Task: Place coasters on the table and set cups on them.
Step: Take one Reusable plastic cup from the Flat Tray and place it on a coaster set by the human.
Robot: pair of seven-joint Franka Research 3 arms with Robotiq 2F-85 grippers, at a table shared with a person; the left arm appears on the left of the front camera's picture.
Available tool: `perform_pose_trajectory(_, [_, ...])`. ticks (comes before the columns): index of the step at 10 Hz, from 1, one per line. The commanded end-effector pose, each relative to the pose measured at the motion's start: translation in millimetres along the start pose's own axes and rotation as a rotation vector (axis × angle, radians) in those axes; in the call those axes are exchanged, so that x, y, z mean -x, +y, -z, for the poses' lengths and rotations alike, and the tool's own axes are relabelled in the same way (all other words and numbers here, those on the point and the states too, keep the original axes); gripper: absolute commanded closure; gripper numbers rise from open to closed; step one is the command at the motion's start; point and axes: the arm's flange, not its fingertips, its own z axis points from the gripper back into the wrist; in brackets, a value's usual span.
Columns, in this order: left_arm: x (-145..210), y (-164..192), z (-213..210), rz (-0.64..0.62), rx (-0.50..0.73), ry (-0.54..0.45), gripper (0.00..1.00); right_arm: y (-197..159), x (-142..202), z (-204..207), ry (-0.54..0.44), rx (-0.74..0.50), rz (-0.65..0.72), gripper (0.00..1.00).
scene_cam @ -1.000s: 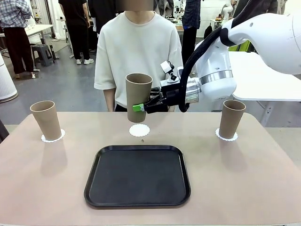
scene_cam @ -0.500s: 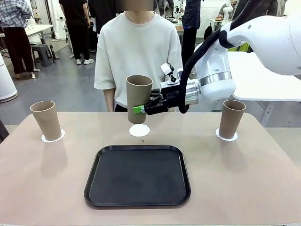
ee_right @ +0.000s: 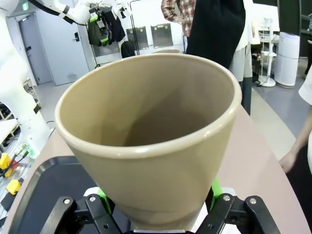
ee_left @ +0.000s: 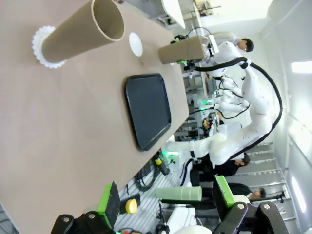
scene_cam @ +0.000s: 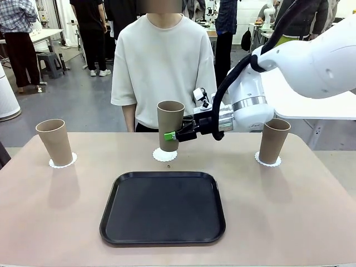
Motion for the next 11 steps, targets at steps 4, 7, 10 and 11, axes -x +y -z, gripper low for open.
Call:
perform_pose_trajectory(4, [1,-1,-1,-0.001,0.001,-0.009,0.0,-26,10,27,0.023,-0.039,-0.025,0.16])
perform_pose_trajectory(7, [1,-1,-1,-0.001,0.001,-0.009,0.0,-32,23,28,0.014,-0.028,-0.029,0.16])
perform_pose_trajectory(10, [1,-1,-1,-0.001,0.001,-0.009,0.0,-36,28,31,0.033,-0.015,-0.038,0.16])
perform_pose_trajectory(11, [1,-1,-1,-0.001,0.001,-0.009,0.0,-38,29,32,0.034,-0.013,-0.045,0.16])
